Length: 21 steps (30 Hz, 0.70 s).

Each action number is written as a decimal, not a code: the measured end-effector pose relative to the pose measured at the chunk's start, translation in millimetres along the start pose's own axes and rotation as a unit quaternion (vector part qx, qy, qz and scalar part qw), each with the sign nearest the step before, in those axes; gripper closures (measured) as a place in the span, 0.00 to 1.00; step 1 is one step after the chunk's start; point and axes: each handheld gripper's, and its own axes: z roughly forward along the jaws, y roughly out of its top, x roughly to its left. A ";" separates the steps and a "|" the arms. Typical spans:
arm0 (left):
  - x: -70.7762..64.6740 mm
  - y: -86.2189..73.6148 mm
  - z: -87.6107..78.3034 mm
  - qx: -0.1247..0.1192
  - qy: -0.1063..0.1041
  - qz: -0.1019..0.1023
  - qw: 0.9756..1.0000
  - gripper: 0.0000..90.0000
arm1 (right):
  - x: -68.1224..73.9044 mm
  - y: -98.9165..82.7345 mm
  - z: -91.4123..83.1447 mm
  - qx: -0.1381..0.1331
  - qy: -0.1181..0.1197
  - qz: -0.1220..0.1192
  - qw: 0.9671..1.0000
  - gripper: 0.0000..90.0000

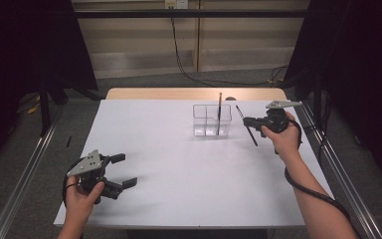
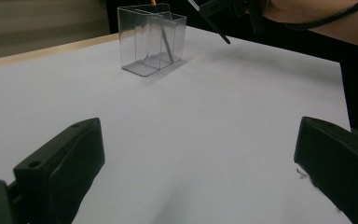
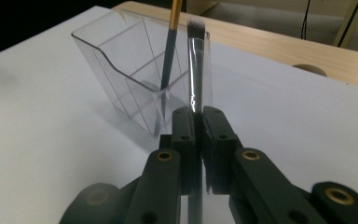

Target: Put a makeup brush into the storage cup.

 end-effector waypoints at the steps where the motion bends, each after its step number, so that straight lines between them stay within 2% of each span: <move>1: 0.1 0.1 -0.2 0.000 0.000 0.001 1.000 0.02 | 0.6 0.2 -0.1 -0.009 0.001 0.000 1.000 0.94; 9: -0.2 0.2 -1.2 -0.001 0.000 0.000 1.000 0.02 | 4.5 0.6 -1.0 -0.075 0.018 0.020 0.997 0.94; 14: 0.2 0.0 -1.6 0.000 0.000 0.001 1.000 0.02 | 5.7 2.6 -2.9 -0.120 0.029 0.030 0.992 0.94; 21: -0.4 0.4 -1.1 -0.001 0.000 0.000 1.000 0.02 | 10.1 7.9 -3.7 -0.157 0.032 0.027 0.987 0.94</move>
